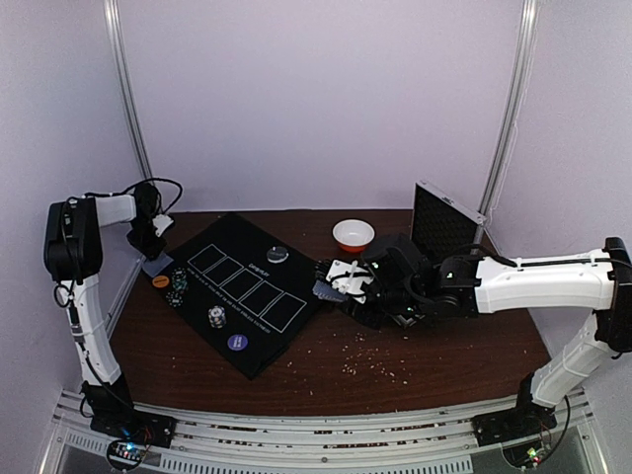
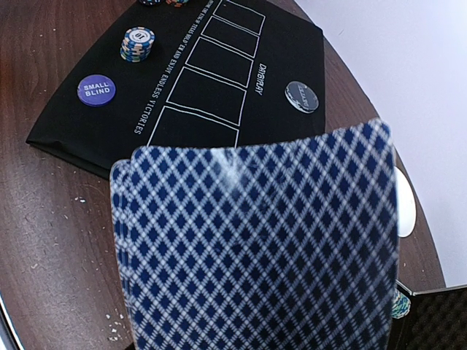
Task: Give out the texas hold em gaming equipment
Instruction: Distribute the poker card in the big blind area, then pick up the poker card from the face-down deck piles.
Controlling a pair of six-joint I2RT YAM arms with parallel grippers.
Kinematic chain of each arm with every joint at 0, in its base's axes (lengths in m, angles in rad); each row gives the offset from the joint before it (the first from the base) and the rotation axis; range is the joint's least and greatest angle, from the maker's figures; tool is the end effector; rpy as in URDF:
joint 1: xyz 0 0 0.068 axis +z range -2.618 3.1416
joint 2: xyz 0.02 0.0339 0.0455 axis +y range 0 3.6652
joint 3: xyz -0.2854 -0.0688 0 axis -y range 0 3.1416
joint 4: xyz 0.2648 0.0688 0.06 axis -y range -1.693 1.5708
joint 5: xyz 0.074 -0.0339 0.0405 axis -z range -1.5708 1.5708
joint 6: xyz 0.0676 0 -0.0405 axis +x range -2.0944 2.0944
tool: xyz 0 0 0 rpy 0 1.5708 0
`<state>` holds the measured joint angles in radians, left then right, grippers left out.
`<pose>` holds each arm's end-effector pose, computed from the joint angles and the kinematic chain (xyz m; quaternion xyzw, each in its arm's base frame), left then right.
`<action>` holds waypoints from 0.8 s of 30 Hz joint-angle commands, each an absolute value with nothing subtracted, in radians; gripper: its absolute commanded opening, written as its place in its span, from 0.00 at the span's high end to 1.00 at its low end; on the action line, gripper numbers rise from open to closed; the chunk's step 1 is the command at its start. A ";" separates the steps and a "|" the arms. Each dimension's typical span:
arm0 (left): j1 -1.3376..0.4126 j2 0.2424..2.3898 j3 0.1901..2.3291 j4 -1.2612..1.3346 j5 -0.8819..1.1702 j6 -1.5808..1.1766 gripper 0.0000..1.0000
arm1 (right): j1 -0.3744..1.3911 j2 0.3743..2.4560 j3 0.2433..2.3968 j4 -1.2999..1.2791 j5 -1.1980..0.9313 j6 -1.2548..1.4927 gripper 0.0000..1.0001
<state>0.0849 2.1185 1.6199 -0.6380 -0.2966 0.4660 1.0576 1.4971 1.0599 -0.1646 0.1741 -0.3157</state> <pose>0.4848 0.0611 0.1574 0.1517 0.9544 0.1968 0.1658 0.1968 0.3254 0.2608 -0.5275 0.7074 0.0965 0.4603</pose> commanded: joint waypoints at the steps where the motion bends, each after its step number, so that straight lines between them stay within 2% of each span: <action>1: 0.074 1.981 1.682 -0.610 -0.232 0.358 0.54 | 1.054 1.489 1.090 -0.175 0.183 -0.305 0.53; 4: 0.071 1.884 1.710 -0.632 -0.114 0.227 0.52 | 1.055 1.489 1.097 -0.169 0.195 -0.306 0.53; 8: 0.028 1.686 1.625 -0.595 0.181 0.087 0.44 | 1.055 1.489 1.113 -0.165 0.215 -0.311 0.53; 12: -0.141 1.546 1.520 -0.577 0.434 0.029 0.37 | 1.059 1.487 1.114 -0.126 0.229 -0.313 0.53; 15: -0.292 1.495 1.417 -0.521 0.630 -0.038 0.26 | 1.064 1.494 1.120 -0.091 0.224 -0.313 0.53; 18: -0.404 1.461 1.305 -0.417 0.733 -0.124 0.19 | 1.070 1.500 1.126 -0.063 0.218 -0.306 0.53; 24: -0.550 1.466 1.194 -0.225 0.824 -0.221 0.12 | 1.081 1.527 1.144 -0.028 0.203 -0.288 0.53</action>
<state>-0.5106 1.4712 1.2251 -0.4255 0.6804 -0.1154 1.0698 1.5032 1.0985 -0.0811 0.2008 -0.3092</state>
